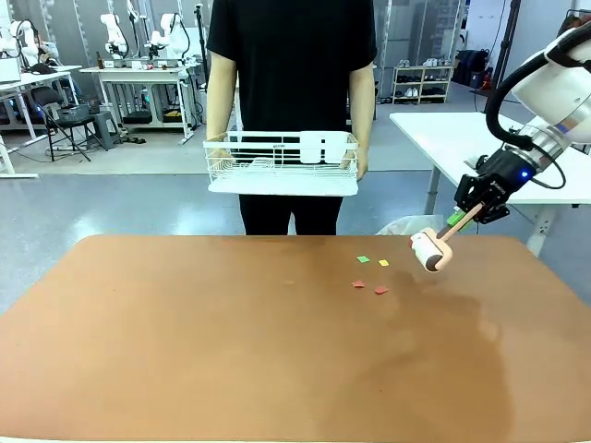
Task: Clean the table.
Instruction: Clean the table with the Lint Roller when the human lifts the Dish drying rack.
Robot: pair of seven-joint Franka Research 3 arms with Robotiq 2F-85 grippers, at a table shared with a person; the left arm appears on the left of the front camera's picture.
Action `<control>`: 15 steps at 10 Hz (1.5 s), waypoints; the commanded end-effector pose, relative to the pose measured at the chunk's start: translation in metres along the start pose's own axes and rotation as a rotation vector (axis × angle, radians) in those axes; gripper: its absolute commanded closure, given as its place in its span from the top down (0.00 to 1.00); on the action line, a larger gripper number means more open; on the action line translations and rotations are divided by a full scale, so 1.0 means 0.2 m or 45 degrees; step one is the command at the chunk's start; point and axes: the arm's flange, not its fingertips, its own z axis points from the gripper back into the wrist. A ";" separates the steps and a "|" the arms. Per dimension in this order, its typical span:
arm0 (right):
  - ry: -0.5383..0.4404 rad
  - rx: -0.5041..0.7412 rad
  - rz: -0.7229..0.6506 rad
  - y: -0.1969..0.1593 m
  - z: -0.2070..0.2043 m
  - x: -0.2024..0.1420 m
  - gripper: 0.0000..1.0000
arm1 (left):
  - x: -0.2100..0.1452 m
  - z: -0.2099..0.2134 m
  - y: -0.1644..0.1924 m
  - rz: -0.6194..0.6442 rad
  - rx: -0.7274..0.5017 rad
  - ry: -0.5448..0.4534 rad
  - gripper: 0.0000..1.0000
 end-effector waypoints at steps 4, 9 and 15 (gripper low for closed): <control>-0.171 0.003 0.008 -0.03 -0.05 0.07 0.21 | 0.00 0.02 0.00 -0.031 -0.015 0.009 1.00; -0.196 0.037 0.010 -0.10 -0.13 0.10 0.21 | 0.00 0.02 0.00 -0.031 -0.015 0.009 1.00; -0.138 -0.030 -0.058 -0.09 -0.36 0.18 0.21 | 0.00 0.02 0.00 -0.031 -0.015 0.009 1.00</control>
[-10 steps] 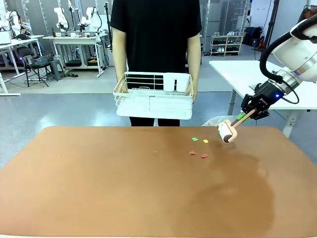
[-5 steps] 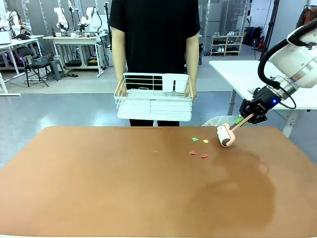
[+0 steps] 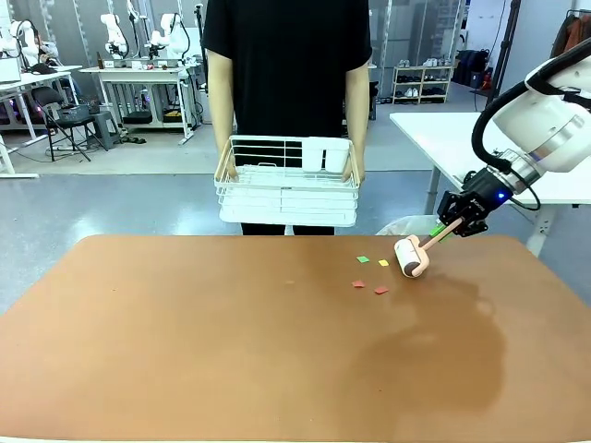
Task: Clean the table.
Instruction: Clean the table with the Lint Roller when the human lifts the Dish drying rack.
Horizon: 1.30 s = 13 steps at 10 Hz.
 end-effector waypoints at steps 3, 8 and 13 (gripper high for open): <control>0.087 -0.041 -0.026 0.10 -0.30 0.07 0.21 | 0.00 0.02 0.00 -0.029 -0.015 0.009 1.00; 0.295 -0.083 0.006 0.37 -0.56 0.14 0.21 | 0.00 0.02 0.00 -0.029 -0.015 0.009 1.00; 0.258 -0.091 0.083 0.67 -0.66 0.18 0.21 | 0.00 0.02 0.00 -0.029 -0.015 0.009 1.00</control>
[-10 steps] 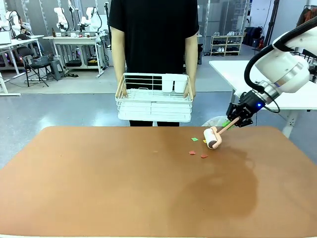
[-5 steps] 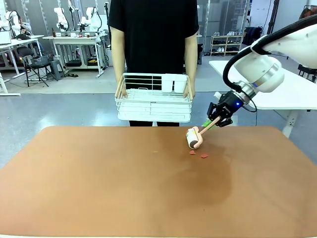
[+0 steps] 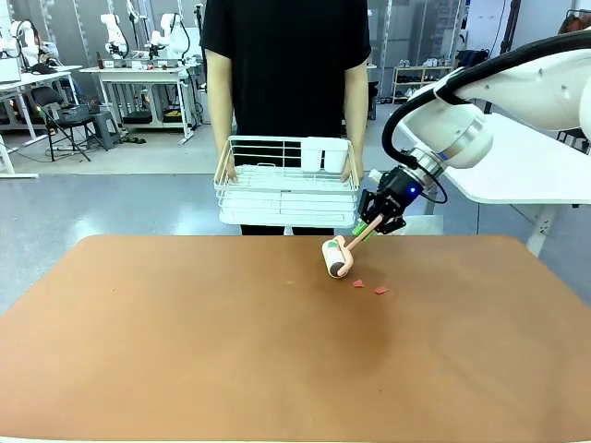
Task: Clean the table.
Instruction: Clean the table with the Lint Roller when the human lifts the Dish drying rack.
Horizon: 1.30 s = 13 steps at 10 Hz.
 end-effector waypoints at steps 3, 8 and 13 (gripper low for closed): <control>-0.052 -0.087 0.024 0.17 0.06 0.05 0.21 | 0.00 0.02 0.00 -0.028 -0.015 0.008 1.00; -0.269 -0.086 0.042 0.32 0.39 -0.18 0.21 | 0.00 0.02 0.00 -0.028 -0.015 0.008 1.00; -0.291 -0.151 -0.131 0.14 0.91 -0.73 0.21 | 0.00 0.02 0.00 -0.028 -0.015 0.008 1.00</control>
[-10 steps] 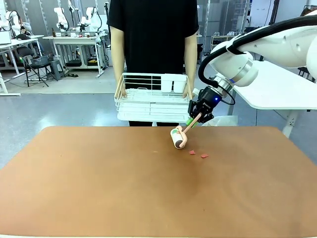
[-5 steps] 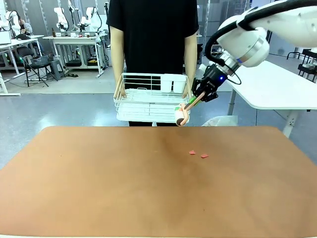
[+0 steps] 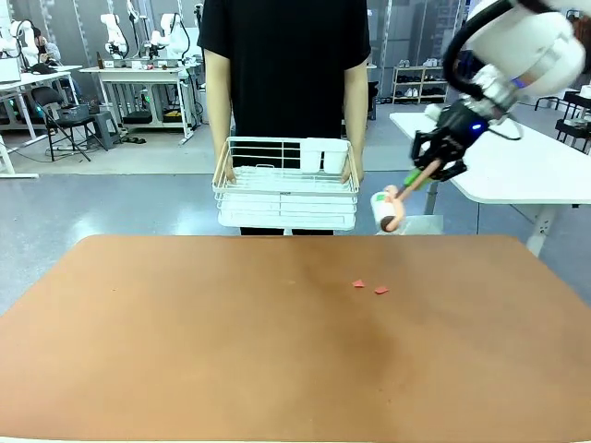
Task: Clean the table.
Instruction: Clean the table with the Lint Roller when the human lifts the Dish drying rack.
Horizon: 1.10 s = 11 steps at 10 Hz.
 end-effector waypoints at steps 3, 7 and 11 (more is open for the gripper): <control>-0.067 0.010 -0.089 -0.34 0.11 -0.20 0.21 | 0.00 0.02 0.00 -0.029 -0.015 0.010 1.00; 0.016 0.046 -0.065 -0.59 -0.10 -0.14 0.21 | 0.00 0.02 0.00 -0.029 -0.015 0.010 1.00; 0.093 0.109 -0.056 -0.63 -0.30 -0.04 0.21 | 0.00 0.02 0.00 -0.029 -0.015 0.010 1.00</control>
